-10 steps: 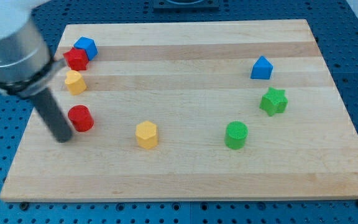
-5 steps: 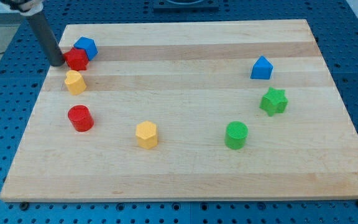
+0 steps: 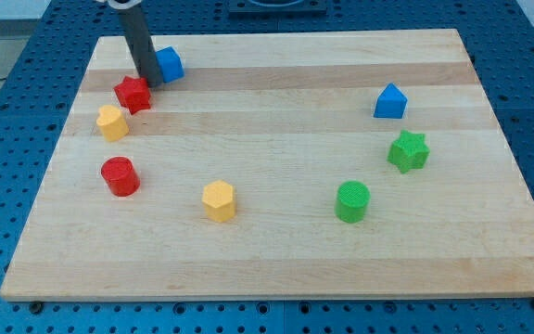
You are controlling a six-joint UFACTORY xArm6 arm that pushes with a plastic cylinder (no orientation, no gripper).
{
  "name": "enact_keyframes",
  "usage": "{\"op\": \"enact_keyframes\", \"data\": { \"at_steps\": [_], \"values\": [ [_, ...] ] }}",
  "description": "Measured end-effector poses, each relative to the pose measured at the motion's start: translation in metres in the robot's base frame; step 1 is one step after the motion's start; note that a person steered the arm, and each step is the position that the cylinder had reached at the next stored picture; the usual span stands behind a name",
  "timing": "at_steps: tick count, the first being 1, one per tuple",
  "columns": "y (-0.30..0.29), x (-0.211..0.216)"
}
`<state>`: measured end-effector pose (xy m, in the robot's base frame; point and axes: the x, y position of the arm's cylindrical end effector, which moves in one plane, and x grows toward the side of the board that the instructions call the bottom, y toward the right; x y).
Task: Separate the blue cube from the red star
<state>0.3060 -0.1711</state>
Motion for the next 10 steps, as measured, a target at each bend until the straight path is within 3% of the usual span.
{"op": "enact_keyframes", "data": {
  "at_steps": [2, 4, 5, 7, 8, 9, 10],
  "values": [
    [0.09, 0.045],
    [0.096, 0.045],
    [0.139, 0.046],
    [0.16, -0.046],
    [0.082, -0.076],
    [-0.005, -0.062],
    [-0.02, -0.039]
  ]
}}
